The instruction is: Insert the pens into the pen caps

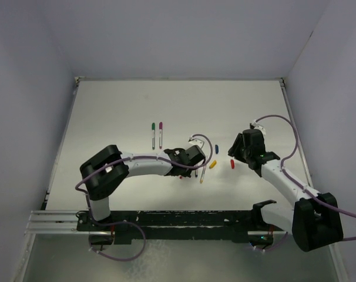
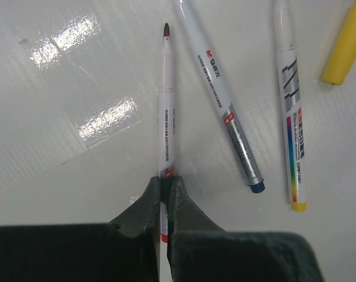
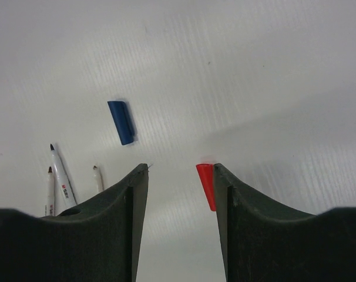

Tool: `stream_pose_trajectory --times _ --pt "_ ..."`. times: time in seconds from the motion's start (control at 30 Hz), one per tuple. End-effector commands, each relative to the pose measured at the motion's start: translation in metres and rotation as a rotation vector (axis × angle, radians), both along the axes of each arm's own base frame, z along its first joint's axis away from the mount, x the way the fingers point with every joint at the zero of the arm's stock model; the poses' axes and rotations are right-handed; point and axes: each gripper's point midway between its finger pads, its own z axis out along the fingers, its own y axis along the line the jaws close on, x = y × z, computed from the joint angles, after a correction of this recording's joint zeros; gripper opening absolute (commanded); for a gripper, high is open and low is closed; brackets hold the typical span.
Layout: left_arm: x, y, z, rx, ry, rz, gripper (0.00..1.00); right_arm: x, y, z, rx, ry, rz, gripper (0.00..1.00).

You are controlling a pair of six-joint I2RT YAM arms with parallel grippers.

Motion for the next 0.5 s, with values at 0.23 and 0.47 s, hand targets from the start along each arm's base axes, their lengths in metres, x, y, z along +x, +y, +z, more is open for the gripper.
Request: stream_pose_trajectory --times 0.23,0.47 --pt "-0.030 0.037 0.009 0.025 0.084 -0.014 0.00 -0.015 0.002 -0.024 -0.009 0.173 0.019 0.48" --pt "-0.031 0.023 0.049 -0.111 0.063 -0.057 0.00 -0.023 0.002 -0.035 -0.012 0.223 0.020 0.47"
